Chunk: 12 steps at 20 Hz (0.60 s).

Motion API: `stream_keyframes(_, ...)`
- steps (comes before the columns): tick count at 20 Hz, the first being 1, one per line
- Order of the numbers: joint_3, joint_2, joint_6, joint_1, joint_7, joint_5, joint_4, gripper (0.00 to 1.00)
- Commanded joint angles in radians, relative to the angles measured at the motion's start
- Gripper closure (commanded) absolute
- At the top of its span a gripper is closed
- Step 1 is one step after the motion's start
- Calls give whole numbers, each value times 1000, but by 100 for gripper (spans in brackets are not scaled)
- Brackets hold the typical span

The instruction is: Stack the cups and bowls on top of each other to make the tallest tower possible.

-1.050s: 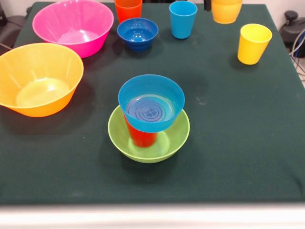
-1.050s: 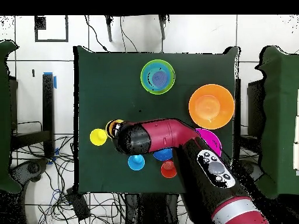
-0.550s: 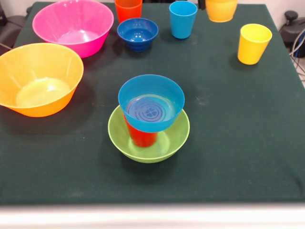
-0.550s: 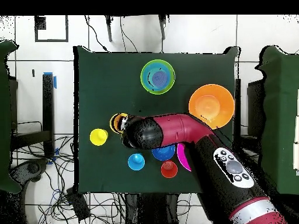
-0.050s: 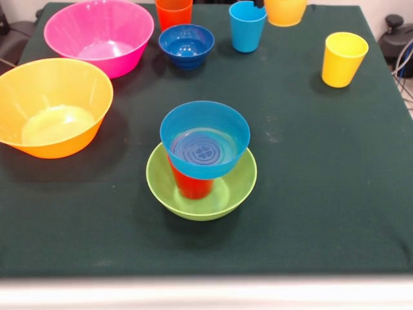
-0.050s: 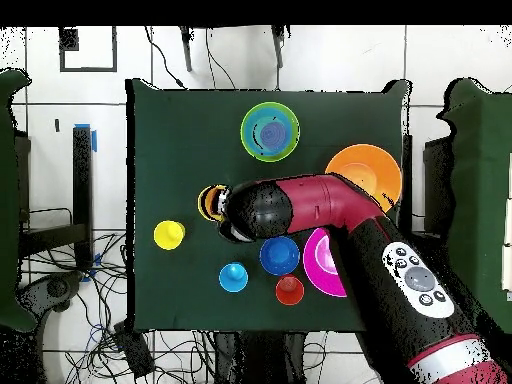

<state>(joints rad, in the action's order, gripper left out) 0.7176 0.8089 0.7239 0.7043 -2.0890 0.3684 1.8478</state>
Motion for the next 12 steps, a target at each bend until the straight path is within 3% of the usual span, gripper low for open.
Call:
stream_keyframes(1,59,-31,78,-3,275,90,-84,100)
stream_keyframes(6,73,-36,65,6,281,116,-120,100)
stream_keyframes(12,62,-97,82,15,305,159,-192,100)
